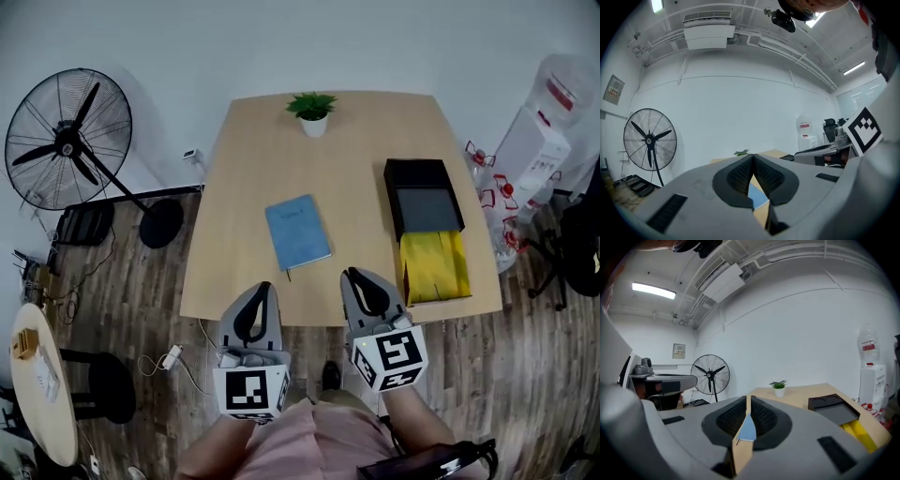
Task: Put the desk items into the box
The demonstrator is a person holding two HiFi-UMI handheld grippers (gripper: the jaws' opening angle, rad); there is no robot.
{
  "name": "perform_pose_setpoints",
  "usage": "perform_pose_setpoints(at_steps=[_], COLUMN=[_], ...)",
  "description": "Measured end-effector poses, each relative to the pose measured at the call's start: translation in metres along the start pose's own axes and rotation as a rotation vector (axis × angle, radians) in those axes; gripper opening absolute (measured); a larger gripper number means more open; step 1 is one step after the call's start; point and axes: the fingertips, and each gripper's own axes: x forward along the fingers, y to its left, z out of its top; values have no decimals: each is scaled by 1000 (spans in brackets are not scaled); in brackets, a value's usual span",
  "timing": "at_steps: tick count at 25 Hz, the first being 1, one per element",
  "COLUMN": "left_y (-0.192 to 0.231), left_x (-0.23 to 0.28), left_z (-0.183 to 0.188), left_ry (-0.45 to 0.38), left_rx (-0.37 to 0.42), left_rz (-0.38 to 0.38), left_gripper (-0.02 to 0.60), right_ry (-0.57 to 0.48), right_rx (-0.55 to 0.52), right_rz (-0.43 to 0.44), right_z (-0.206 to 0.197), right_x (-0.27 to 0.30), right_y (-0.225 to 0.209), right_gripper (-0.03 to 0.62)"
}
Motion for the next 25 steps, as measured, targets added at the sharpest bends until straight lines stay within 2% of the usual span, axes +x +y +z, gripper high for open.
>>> perform_pose_setpoints(at_steps=[6, 10, 15, 25], left_y=[29, 48, 64, 81], left_x=[26, 50, 92, 157], left_z=[6, -6, -27, -96], left_ry=[-16, 15, 58, 183], left_rx=[-14, -40, -79, -130], left_rz=[28, 29, -21, -106], left_gripper=[11, 11, 11, 11], right_ry=[-4, 27, 86, 225], right_rx=[-31, -30, -4, 50], right_rz=[6, -7, -40, -90], right_z=[18, 13, -2, -54], right_x=[36, 63, 103, 167], right_y=[-7, -11, -24, -49], right_gripper=[32, 34, 38, 58])
